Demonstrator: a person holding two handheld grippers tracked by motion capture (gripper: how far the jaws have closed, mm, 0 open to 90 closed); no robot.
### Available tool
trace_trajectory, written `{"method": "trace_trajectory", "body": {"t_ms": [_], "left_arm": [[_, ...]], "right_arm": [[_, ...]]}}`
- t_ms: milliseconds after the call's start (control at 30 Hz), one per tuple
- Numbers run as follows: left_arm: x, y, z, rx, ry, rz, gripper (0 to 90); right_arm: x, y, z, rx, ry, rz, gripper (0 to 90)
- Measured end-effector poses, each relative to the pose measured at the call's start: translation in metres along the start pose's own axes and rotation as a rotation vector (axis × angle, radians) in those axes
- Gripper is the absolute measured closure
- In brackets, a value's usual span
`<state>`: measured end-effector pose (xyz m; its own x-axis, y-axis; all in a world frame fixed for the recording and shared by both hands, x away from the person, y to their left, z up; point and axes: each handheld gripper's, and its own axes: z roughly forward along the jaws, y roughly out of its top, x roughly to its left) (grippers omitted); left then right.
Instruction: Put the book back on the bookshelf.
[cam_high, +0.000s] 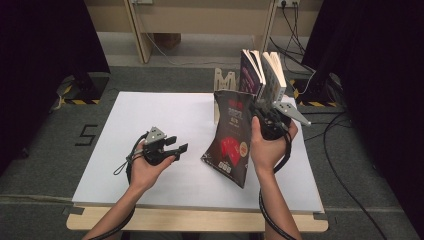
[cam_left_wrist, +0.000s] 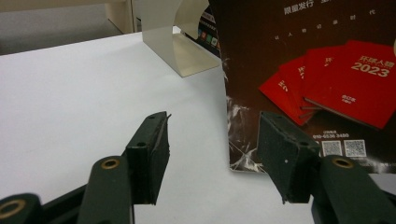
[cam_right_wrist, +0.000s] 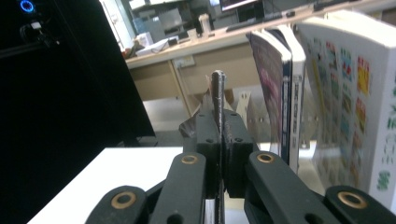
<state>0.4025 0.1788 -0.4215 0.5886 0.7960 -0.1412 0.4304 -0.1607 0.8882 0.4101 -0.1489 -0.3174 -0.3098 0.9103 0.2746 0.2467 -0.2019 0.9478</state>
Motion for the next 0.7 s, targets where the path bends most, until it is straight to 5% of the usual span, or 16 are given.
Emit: {"method": "trace_trajectory", "body": {"t_ms": [700], "left_arm": [[-0.004, 0.021, 0.011, -0.043, 0.016, -0.003, 34.9]], "right_arm": [[0.015, 0.015, 0.042, -0.139, -0.037, -0.021, 87.8]]}}
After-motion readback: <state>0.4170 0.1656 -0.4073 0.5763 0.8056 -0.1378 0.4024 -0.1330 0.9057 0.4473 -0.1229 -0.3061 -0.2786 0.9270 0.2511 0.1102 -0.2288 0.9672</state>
